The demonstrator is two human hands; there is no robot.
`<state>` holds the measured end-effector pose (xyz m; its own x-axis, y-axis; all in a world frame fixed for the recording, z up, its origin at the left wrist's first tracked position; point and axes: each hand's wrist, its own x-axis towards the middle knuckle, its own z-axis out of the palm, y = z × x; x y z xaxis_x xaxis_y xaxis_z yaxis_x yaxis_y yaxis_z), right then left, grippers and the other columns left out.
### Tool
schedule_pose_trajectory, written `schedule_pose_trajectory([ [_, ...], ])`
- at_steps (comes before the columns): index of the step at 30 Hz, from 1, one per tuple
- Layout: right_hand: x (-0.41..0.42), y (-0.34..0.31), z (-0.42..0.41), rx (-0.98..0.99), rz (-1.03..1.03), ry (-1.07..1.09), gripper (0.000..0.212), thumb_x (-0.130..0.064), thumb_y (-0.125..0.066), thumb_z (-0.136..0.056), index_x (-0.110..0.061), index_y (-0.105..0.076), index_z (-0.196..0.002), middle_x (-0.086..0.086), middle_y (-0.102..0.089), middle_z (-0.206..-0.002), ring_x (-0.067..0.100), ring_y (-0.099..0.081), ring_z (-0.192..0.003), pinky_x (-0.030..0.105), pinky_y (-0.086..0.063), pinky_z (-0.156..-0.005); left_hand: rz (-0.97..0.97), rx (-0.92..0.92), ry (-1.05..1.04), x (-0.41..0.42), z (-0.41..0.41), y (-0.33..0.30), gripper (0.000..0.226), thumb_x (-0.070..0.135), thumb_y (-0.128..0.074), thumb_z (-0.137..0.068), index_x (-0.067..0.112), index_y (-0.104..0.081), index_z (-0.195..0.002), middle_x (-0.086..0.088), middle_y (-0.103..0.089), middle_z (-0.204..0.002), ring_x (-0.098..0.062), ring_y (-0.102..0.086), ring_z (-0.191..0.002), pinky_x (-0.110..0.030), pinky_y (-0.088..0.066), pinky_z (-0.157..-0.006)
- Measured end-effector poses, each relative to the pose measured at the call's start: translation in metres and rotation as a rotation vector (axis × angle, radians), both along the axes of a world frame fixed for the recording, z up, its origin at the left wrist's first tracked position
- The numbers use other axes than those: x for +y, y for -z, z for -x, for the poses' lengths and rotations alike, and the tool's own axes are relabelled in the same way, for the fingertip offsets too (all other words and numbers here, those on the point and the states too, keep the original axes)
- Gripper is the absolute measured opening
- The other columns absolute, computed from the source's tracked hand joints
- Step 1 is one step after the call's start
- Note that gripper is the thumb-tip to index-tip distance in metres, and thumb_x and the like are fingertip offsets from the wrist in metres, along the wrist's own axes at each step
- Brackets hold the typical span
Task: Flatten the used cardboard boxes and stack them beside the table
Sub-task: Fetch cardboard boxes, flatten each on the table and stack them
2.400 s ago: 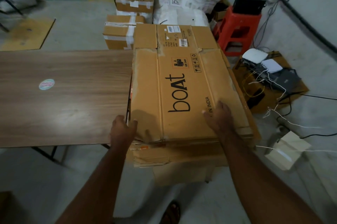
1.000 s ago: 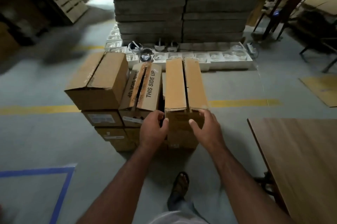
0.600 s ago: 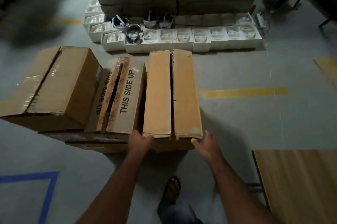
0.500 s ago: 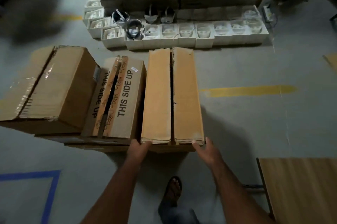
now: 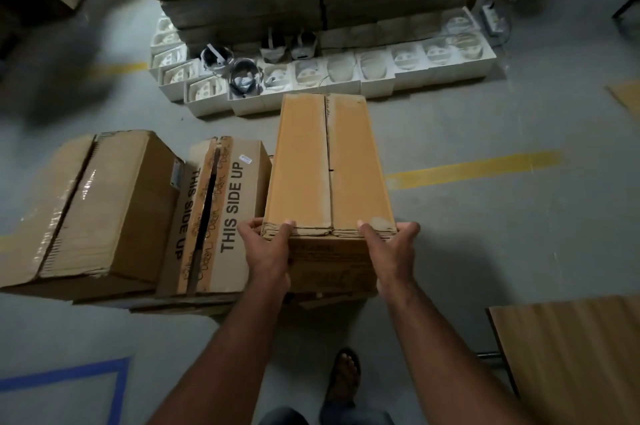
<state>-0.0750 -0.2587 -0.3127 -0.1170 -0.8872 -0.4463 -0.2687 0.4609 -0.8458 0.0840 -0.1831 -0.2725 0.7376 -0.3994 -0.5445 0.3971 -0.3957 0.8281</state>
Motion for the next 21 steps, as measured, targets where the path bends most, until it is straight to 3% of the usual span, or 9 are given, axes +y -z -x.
schedule_pose_trajectory([
  [4,0.013,-0.028,0.013,0.008,0.068,0.06,0.061,-0.038,-0.084,-0.082,-0.02,-0.034,-0.113,0.006,-0.06,-0.109,0.014,-0.064,-0.083,0.027,-0.054,-0.058,0.086,-0.05,0.057,0.006,0.008,-0.023,0.054,0.023,-0.077,-0.089,0.034,-0.038,-0.124,0.003,-0.048,-0.117,-0.023,-0.059,-0.105,-0.051,-0.06,-0.085],
  [7,0.026,-0.054,0.028,-0.005,0.147,0.135,0.062,-0.039,-0.085,-0.082,-0.02,-0.035,-0.114,0.003,-0.06,-0.107,0.009,-0.063,-0.082,0.015,-0.05,-0.052,0.209,-0.073,0.123,0.01,0.016,-0.043,0.054,0.02,-0.077,-0.089,0.033,-0.039,-0.125,0.006,-0.048,-0.116,-0.021,-0.058,-0.107,-0.046,-0.06,-0.082],
  [12,0.061,-0.107,0.067,-0.039,0.278,0.365,0.066,-0.04,-0.087,-0.079,-0.02,-0.038,-0.118,0.001,-0.057,-0.109,0.003,-0.06,-0.086,0.014,-0.052,-0.059,0.395,-0.189,0.362,0.013,0.042,-0.08,0.05,0.028,-0.08,-0.086,0.041,-0.042,-0.114,-0.001,-0.054,-0.125,-0.025,-0.062,-0.114,-0.052,-0.06,-0.087],
  [14,0.087,-0.129,0.088,-0.029,0.363,0.48,0.067,-0.04,-0.087,-0.079,-0.017,-0.039,-0.119,0.001,-0.058,-0.107,0.003,-0.06,-0.084,0.009,-0.047,-0.053,0.49,-0.183,0.473,0.019,0.061,-0.1,0.046,0.029,-0.079,-0.087,0.046,-0.043,-0.11,-0.004,-0.053,-0.127,-0.027,-0.063,-0.114,-0.054,-0.06,-0.087],
  [18,0.143,-0.16,0.127,0.02,0.455,0.668,0.068,-0.045,-0.086,-0.078,-0.019,-0.038,-0.119,0.0,-0.059,-0.105,0.012,-0.064,-0.085,0.015,-0.048,-0.056,0.639,-0.129,0.685,0.034,0.102,-0.127,0.046,0.037,-0.079,-0.084,0.043,-0.044,-0.112,-0.009,-0.051,-0.127,-0.032,-0.063,-0.113,-0.056,-0.06,-0.085],
  [21,0.199,-0.176,0.164,0.057,0.501,0.85,0.065,-0.04,-0.086,-0.08,-0.017,-0.038,-0.118,-0.007,-0.054,-0.099,0.006,-0.058,-0.081,0.008,-0.044,-0.054,0.708,-0.054,0.884,0.052,0.145,-0.133,0.051,0.042,-0.08,-0.08,0.037,-0.043,-0.115,-0.016,-0.051,-0.127,-0.039,-0.063,-0.112,-0.063,-0.056,-0.088],
])
